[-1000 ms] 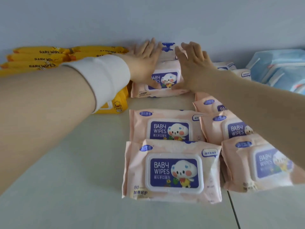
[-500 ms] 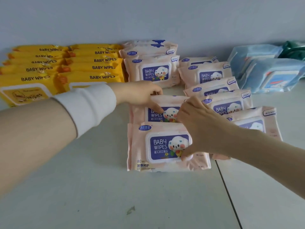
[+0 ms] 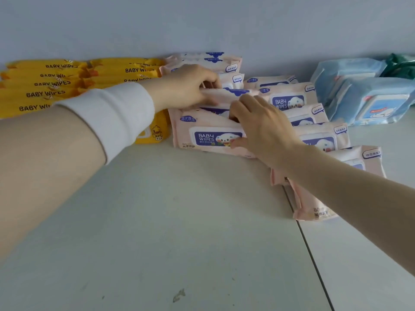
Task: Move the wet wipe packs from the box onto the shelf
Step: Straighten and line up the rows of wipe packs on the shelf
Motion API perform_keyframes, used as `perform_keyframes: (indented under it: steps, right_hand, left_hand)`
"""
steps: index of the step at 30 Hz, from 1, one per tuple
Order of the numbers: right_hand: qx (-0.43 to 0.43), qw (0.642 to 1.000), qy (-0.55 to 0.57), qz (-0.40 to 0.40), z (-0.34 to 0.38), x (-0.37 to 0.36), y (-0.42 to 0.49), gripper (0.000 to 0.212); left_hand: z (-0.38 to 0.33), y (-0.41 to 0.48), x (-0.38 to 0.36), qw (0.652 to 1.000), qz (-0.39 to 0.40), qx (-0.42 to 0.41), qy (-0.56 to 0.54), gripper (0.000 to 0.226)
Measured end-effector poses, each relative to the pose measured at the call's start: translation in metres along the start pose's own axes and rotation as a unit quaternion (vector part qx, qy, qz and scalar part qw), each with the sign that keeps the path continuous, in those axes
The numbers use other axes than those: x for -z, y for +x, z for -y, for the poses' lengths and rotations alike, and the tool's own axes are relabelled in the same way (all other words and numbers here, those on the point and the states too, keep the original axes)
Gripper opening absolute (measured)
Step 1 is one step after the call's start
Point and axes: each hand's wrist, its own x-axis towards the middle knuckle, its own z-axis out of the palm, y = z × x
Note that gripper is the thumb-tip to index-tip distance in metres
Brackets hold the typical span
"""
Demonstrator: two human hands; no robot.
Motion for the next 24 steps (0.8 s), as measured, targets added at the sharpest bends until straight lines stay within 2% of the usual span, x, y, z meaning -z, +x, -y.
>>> perform_keyframes:
  steps: [2, 4, 7, 9, 12, 17, 21, 24]
  right_hand:
    - [0.000, 1.000, -0.015, -0.011, -0.004, -0.006, 0.008, 0.058]
    - [-0.017, 0.999, -0.029, -0.022, -0.009, -0.011, 0.013, 0.061]
    - [-0.074, 0.995, -0.013, -0.064, -0.016, -0.015, 0.018, 0.079]
    - [-0.095, 0.994, 0.007, -0.050, -0.019, -0.017, 0.022, 0.093]
    - [-0.105, 0.994, 0.010, -0.032, -0.018, -0.022, 0.034, 0.093]
    - [-0.097, 0.994, 0.016, -0.044, -0.021, -0.025, 0.048, 0.086]
    - [-0.099, 0.994, 0.036, -0.008, -0.028, -0.026, 0.036, 0.111]
    - [-0.116, 0.993, 0.024, 0.005, -0.027, -0.030, 0.041, 0.115]
  left_hand:
    - [-0.002, 0.007, 0.003, 1.000, -0.002, -0.006, 0.025, 0.021]
    - [0.002, 0.008, 0.004, 0.999, 0.012, 0.008, 0.048, 0.031]
    - [0.012, -0.001, 0.003, 0.998, 0.043, 0.042, 0.033, 0.081]
    - [0.016, -0.009, -0.002, 0.994, 0.037, 0.024, 0.104, 0.101]
    - [0.022, -0.012, -0.013, 0.981, -0.007, 0.005, 0.193, 0.098]
    - [0.023, -0.004, -0.014, 0.971, -0.017, 0.023, 0.239, 0.095]
    - [0.022, -0.014, -0.022, 0.957, -0.038, -0.011, 0.286, 0.109]
    - [0.026, -0.020, -0.029, 0.942, -0.039, -0.023, 0.334, 0.119]
